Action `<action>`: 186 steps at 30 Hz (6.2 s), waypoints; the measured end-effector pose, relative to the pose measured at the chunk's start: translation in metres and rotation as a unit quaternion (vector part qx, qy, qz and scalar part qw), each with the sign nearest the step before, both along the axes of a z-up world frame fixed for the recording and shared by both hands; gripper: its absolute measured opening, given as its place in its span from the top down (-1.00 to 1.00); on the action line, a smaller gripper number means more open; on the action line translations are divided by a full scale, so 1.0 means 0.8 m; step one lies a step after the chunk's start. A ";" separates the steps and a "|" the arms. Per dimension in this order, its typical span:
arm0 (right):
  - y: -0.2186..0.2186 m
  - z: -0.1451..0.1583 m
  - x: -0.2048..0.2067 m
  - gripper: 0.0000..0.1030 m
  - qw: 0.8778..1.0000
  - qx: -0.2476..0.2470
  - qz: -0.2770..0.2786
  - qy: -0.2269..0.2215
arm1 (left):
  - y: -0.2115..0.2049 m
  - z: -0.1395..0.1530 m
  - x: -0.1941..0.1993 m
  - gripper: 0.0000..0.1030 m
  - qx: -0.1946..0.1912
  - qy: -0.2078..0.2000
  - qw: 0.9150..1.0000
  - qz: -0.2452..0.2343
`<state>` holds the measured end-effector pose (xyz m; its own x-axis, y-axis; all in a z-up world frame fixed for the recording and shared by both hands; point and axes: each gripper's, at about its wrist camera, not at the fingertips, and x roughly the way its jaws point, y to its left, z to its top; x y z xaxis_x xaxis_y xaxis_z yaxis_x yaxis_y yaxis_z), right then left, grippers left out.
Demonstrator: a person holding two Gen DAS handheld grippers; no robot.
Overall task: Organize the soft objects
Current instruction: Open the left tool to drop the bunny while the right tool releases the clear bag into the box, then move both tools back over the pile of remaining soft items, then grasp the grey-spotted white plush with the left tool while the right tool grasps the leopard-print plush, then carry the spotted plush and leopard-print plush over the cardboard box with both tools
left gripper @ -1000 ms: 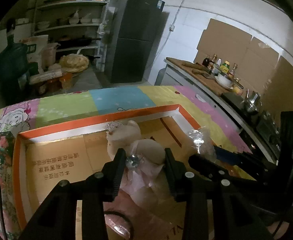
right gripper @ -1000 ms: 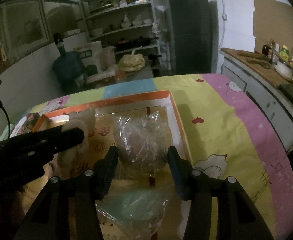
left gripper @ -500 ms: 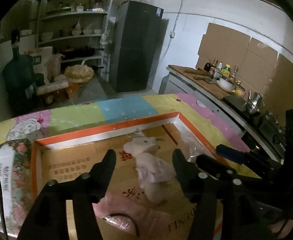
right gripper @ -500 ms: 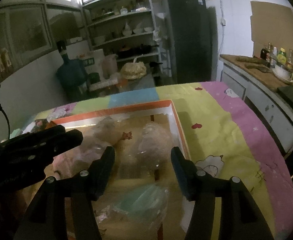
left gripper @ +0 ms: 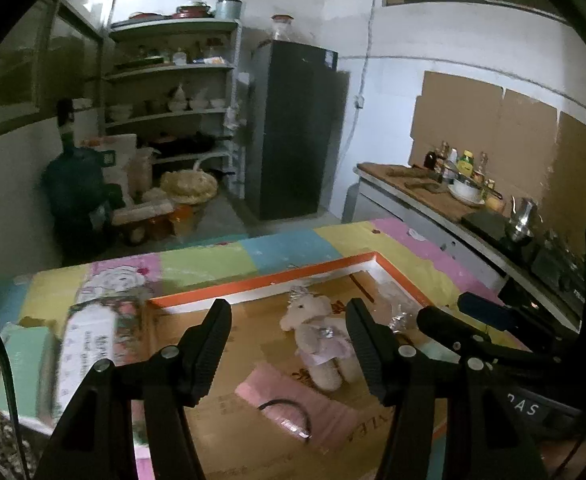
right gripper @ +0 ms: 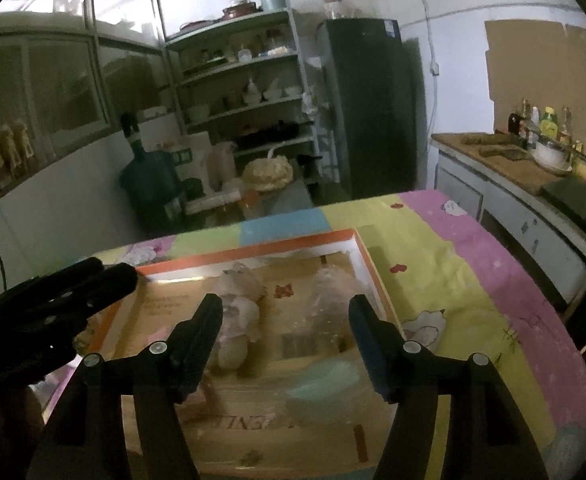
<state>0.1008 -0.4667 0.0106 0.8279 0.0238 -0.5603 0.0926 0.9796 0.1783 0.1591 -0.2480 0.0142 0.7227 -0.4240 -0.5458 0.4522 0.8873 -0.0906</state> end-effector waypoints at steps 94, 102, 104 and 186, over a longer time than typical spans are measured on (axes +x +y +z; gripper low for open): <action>0.429 -0.063 0.023 0.75 0.966 -0.014 0.251 0.065 | 0.438 -0.067 -0.032 -0.15 -0.054 0.052 0.984 0.162; 0.423 -0.049 0.009 0.78 0.966 -0.013 0.252 0.047 | 0.425 -0.087 -0.016 0.02 -0.052 0.082 0.985 0.144; 0.422 -0.048 0.005 0.78 0.966 -0.012 0.254 0.047 | 0.424 -0.092 -0.013 0.36 -0.053 0.088 0.984 0.144; 0.262 0.067 -0.077 0.79 0.987 0.001 0.136 -0.088 | 0.266 0.034 -0.081 0.86 -0.056 -0.058 0.996 0.027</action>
